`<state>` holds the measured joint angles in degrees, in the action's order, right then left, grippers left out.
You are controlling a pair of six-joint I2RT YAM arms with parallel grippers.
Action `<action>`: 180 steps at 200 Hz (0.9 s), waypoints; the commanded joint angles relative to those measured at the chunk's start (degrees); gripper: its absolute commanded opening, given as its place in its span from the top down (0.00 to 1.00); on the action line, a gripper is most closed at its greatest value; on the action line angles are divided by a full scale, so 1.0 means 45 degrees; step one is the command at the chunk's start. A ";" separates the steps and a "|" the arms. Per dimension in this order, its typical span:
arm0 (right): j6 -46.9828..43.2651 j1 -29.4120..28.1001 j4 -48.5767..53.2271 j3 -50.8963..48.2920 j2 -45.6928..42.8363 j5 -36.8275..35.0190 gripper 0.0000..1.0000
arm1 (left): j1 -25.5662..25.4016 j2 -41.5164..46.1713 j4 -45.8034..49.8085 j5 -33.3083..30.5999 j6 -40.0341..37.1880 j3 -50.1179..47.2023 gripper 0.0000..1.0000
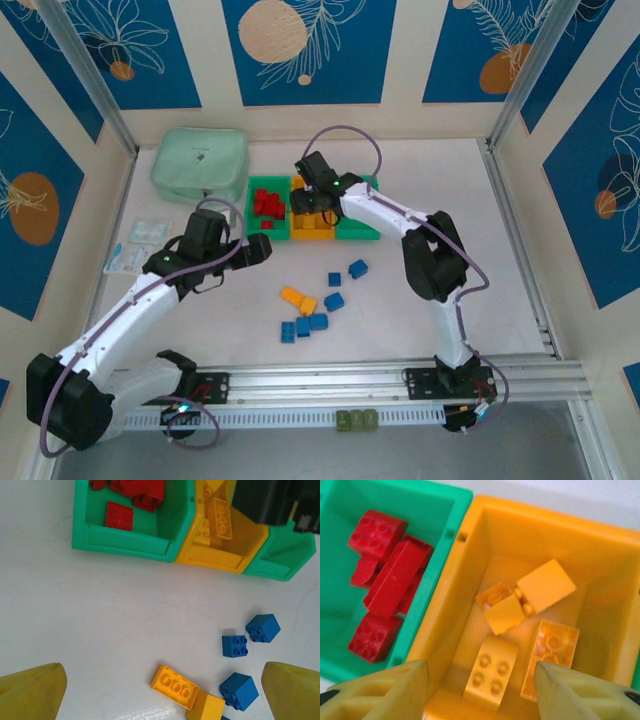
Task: Sort the legos into containers by color
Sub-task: Place the lego in the container, then pick up the lego from the bottom-center of the table.
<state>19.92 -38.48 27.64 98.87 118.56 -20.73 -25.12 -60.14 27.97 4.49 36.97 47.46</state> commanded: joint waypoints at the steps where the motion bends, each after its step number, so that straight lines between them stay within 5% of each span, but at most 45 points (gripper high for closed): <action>1: -0.0273 -0.0505 0.0068 -0.0649 -0.1410 0.0308 0.40 | 0.0134 0.0523 0.0334 0.0152 -0.0188 0.0162 0.01; 92: -0.0196 -0.2843 0.1085 -0.4306 -0.3794 0.0721 0.34 | 0.0134 0.2967 0.1439 -0.0019 0.0569 -0.1538 0.01; 180: -0.0283 -0.4761 0.0883 -0.5567 -0.2945 0.1115 0.32 | 0.0134 0.5258 0.2880 -0.0557 0.1765 -0.2987 0.01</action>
<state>19.64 -57.91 31.29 73.69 103.35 -16.19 -25.06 -38.61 38.24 3.55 42.04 35.86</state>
